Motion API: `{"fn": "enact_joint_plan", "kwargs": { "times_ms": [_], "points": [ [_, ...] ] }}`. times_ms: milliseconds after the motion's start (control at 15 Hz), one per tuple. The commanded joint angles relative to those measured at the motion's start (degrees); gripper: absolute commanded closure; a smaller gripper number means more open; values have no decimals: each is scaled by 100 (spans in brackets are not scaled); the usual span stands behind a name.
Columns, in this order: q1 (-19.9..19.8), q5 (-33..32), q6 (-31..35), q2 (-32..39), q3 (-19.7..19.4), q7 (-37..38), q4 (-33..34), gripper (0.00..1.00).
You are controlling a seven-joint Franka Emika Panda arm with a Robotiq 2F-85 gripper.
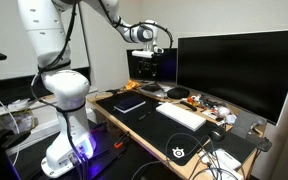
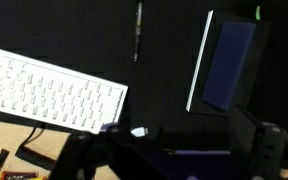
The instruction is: Take the small silver object near the monitor and position it at the edge of the table
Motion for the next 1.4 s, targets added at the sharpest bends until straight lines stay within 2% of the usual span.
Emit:
{"fn": "enact_joint_plan", "kwargs": {
  "times_ms": [0, 333, 1133, 1267, 1333],
  "points": [
    [-15, -53, 466, 544, 126, -26, 300, 0],
    [-46, -41, 902, 1350, 254, -90, 801, 0],
    [-219, -3, 660, 3117, 416, 45, 2700, 0],
    [-221, -32, 597, 3159, 425, 86, 2775, 0],
    [-216, -77, 842, 3079, 428, 34, 2543, 0]
  ]
}}
